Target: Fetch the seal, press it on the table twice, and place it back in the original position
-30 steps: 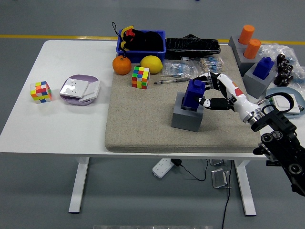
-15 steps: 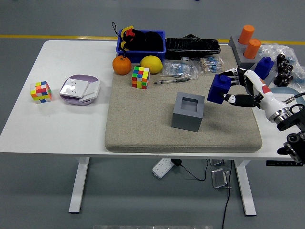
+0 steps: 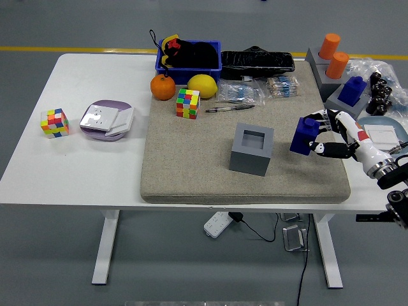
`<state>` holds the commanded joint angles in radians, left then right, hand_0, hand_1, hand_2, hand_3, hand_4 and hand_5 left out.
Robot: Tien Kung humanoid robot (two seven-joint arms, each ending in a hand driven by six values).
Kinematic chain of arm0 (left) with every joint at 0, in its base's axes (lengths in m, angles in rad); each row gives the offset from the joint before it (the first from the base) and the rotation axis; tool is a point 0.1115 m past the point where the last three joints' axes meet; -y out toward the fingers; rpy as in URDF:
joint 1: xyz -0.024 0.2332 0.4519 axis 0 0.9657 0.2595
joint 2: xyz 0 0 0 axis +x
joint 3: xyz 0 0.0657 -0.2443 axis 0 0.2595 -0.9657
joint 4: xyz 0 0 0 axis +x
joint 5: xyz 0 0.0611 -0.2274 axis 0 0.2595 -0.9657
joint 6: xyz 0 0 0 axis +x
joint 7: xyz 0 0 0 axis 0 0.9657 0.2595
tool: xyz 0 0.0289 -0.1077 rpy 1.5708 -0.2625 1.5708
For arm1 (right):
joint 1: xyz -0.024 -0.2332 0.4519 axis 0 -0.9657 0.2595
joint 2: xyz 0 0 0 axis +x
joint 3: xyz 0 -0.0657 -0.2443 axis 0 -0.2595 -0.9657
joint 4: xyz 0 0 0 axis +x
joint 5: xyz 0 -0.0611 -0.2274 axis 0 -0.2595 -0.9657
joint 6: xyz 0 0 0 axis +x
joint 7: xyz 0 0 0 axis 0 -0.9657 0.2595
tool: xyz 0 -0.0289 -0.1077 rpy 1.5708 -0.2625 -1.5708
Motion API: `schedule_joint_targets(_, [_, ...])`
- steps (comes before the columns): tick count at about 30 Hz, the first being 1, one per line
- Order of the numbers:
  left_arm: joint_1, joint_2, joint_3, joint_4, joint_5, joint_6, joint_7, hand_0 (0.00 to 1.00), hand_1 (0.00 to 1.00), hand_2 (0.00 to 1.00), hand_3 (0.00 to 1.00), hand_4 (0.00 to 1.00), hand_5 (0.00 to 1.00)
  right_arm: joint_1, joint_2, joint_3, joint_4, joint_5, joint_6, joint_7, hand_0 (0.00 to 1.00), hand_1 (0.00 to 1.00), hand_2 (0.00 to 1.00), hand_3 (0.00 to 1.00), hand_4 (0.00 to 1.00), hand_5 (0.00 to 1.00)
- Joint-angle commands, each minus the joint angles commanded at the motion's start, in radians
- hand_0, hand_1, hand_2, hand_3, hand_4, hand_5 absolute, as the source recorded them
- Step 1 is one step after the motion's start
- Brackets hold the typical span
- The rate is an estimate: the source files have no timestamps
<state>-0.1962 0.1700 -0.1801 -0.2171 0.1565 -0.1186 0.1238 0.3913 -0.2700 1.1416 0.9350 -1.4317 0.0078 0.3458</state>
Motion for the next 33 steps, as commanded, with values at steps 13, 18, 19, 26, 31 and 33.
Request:
schedule_joint_targets(13, [0.002, -0.003, 0.002, 0.000, -0.001, -0.001, 0.000, 0.817, 0.816, 0.788, 0.837, 0.803, 0.421, 0.020, 0.033, -0.049, -0.091, -0.022, -0.019, 0.024, 0.464, 0.360, 0.366, 0.391, 0.600, 0.002])
schedule_joint_targets(18, [0.000, -0.002, 0.002, -0.001, 0.000, -0.001, 0.000, 0.817, 0.816, 0.788, 0.837, 0.804, 0.423, 0.023, 0.035, -0.066, -0.115, -0.022, -0.025, 0.031, 0.465, 0.361, 0.366, 0.390, 0.600, 0.002])
schedule_joint_targets(19, [0.000, -0.001, 0.001, -0.001, 0.001, -0.001, -0.001, 0.817, 0.816, 0.788, 0.837, 0.804, 0.423, 0.023, 0.034, -0.070, -0.120, -0.020, -0.026, 0.031, 0.465, 0.361, 0.366, 0.390, 0.600, 0.002])
schedule_joint_targets(26, [0.000, 0.002, 0.004, -0.001, -0.001, -0.001, -0.001, 0.817, 0.816, 0.788, 0.836, 0.804, 0.422, 0.022, 0.026, -0.071, -0.113, -0.015, -0.029, 0.037, 0.464, 0.360, 0.366, 0.389, 0.599, 0.002])
schedule_joint_targets(31, [0.000, 0.005, 0.007, -0.001, -0.001, -0.001, -0.001, 0.817, 0.816, 0.788, 0.836, 0.805, 0.422, 0.020, 0.013, -0.046, -0.066, -0.014, -0.024, 0.036, 0.463, 0.361, 0.365, 0.386, 0.596, 0.002])
schedule_joint_targets(33, [0.001, 0.006, 0.006, -0.002, 0.000, -0.001, -0.001, 0.817, 0.816, 0.788, 0.836, 0.805, 0.422, 0.020, 0.006, -0.024, -0.032, -0.014, -0.020, 0.033, 0.463, 0.361, 0.365, 0.386, 0.596, 0.002])
